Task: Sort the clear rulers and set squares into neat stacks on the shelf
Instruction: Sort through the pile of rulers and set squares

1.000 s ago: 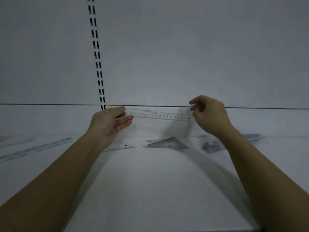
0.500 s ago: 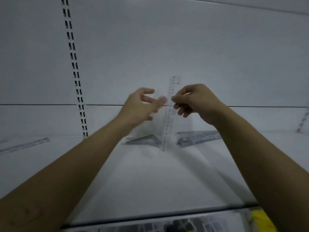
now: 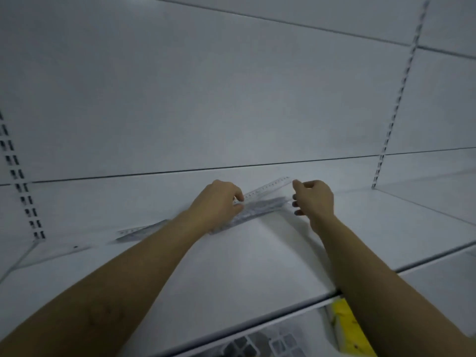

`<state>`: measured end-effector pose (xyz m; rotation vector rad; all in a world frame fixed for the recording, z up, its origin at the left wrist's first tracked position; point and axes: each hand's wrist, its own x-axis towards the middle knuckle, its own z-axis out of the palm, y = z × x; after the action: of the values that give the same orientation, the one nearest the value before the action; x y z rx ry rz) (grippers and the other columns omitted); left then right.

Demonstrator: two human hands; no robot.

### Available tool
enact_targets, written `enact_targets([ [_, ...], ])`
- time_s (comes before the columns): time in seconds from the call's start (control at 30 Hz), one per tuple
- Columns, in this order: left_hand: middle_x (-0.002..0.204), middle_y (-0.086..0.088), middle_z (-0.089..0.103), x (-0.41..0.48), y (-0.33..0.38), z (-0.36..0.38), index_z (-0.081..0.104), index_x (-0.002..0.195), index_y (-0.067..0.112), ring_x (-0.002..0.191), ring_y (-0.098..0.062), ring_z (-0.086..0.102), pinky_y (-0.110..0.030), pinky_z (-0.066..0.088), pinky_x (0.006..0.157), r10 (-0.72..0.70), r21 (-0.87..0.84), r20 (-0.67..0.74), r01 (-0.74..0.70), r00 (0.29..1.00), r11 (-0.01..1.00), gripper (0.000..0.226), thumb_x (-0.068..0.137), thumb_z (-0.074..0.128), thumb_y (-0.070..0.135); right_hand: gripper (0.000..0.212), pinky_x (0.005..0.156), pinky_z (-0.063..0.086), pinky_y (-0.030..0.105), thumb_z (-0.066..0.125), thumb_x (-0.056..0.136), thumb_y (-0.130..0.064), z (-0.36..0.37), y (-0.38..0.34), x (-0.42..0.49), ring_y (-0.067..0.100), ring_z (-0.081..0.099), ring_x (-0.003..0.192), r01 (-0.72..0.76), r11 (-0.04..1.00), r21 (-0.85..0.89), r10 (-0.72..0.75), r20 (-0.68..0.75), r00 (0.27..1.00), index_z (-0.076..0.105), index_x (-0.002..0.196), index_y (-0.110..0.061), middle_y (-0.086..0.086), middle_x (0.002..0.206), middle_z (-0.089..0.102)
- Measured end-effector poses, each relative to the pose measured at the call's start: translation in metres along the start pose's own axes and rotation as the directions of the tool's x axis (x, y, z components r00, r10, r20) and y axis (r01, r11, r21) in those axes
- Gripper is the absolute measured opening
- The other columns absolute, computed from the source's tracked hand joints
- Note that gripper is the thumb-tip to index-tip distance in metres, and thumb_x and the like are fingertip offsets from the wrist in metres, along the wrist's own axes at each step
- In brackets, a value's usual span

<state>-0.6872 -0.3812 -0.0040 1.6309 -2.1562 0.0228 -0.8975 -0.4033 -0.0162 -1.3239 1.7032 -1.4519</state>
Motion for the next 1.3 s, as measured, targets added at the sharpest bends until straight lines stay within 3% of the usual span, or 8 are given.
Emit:
enact_targets([
  [0.07, 0.106, -0.005, 0.069, 0.007, 0.001, 0.009, 0.072, 0.105, 0.021, 0.090, -0.021, 0.064, -0.030, 0.053, 0.081, -0.013, 0.029, 0.084, 0.011, 0.996, 1.000, 0.022, 0.088, 0.060, 0.026, 0.038, 0.073, 0.044, 0.029, 0.053, 0.092, -0.035, -0.003, 0.012, 0.001, 0.026, 0.063, 0.092, 0.090, 0.974, -0.207, -0.109, -0.081, 0.991, 0.056, 0.118, -0.007, 0.008, 0.102, 0.066],
  [0.17, 0.102, -0.005, 0.071, 0.009, -0.001, 0.021, 0.075, 0.099, 0.019, 0.087, -0.022, 0.064, -0.035, 0.054, 0.079, 0.001, 0.036, 0.110, -0.005, 0.994, 0.999, 0.025, 0.090, 0.051, 0.019, 0.031, 0.073, 0.038, 0.029, 0.050, 0.094, -0.034, -0.003, 0.015, 0.002, 0.021, 0.055, 0.085, 0.168, 0.938, -0.303, -0.197, -0.066, 0.978, 0.054, 0.117, -0.013, 0.003, 0.094, 0.063],
  [0.3, 0.123, -0.004, 0.062, 0.004, -0.005, 0.020, 0.064, 0.122, 0.022, 0.108, -0.023, 0.058, -0.033, 0.048, 0.092, -0.008, 0.054, 0.102, 0.003, 0.995, 0.999, 0.033, 0.096, 0.049, 0.034, 0.030, 0.071, 0.040, 0.029, 0.050, 0.094, -0.034, 0.003, 0.013, -0.002, 0.019, 0.057, 0.084, 0.297, 0.869, -0.396, -0.314, 0.023, 0.949, 0.053, 0.118, -0.016, -0.001, 0.090, 0.063],
  [0.4, 0.139, -0.001, 0.049, -0.007, -0.009, 0.007, 0.049, 0.137, 0.028, 0.125, -0.021, 0.046, -0.033, 0.039, 0.101, -0.015, 0.124, 0.078, 0.006, 0.997, 0.992, 0.047, 0.095, 0.045, 0.047, 0.050, 0.091, 0.042, 0.033, 0.057, 0.090, -0.040, 0.007, 0.005, -0.008, 0.022, 0.053, 0.114, 0.457, 0.769, -0.447, -0.445, 0.139, 0.884, 0.047, 0.135, -0.020, 0.004, 0.127, 0.055],
  [0.57, 0.144, 0.004, 0.045, -0.038, -0.028, -0.033, 0.044, 0.139, 0.029, 0.130, -0.017, 0.041, -0.036, 0.035, 0.105, 0.053, 0.193, -0.081, -0.036, 0.995, 0.981, 0.059, 0.089, 0.046, 0.060, 0.079, 0.119, 0.010, 0.045, 0.058, 0.084, -0.059, 0.026, -0.032, -0.033, 0.024, 0.010, 0.148, 0.679, 0.500, -0.538, -0.552, 0.406, 0.728, 0.020, 0.150, -0.037, 0.002, 0.161, 0.014],
  [0.83, 0.153, 0.003, 0.034, -0.129, -0.114, -0.104, 0.033, 0.147, 0.025, 0.139, -0.018, 0.031, -0.037, 0.024, 0.114, -0.095, 0.283, -0.128, 0.128, 0.987, 0.951, 0.080, 0.083, 0.040, 0.073, 0.081, 0.120, -0.001, 0.050, 0.051, 0.086, -0.063, 0.111, -0.112, -0.121, 0.023, -0.002, 0.149, 0.861, 0.299, -0.411, -0.614, 0.608, 0.503, 0.009, 0.151, -0.040, 0.000, 0.162, 0.002],
  [1.0, 0.157, 0.002, 0.024, -0.203, -0.189, -0.147, 0.025, 0.150, 0.025, 0.144, -0.018, 0.020, -0.042, 0.017, 0.118, -0.253, 0.343, -0.144, 0.288, 0.957, 0.894, 0.086, 0.082, 0.036, 0.076, 0.080, 0.120, 0.000, 0.049, 0.051, 0.086, -0.063, 0.195, -0.144, -0.192, 0.021, 0.002, 0.149, 0.928, 0.273, -0.254, -0.596, 0.713, 0.371, 0.012, 0.152, -0.038, 0.000, 0.162, 0.007],
  [1.3, 0.153, 0.003, 0.033, -0.371, -0.324, -0.210, 0.033, 0.146, 0.029, 0.141, -0.019, 0.026, -0.046, 0.019, 0.116, -0.523, 0.361, -0.204, 0.561, 0.827, 0.745, 0.093, 0.070, 0.023, 0.083, 0.076, 0.120, 0.003, 0.049, 0.050, 0.088, -0.061, 0.327, -0.200, -0.340, 0.018, 0.011, 0.147, 0.978, 0.206, 0.022, -0.560, 0.822, 0.100, 0.017, 0.152, -0.035, 0.000, 0.161, 0.013],
])
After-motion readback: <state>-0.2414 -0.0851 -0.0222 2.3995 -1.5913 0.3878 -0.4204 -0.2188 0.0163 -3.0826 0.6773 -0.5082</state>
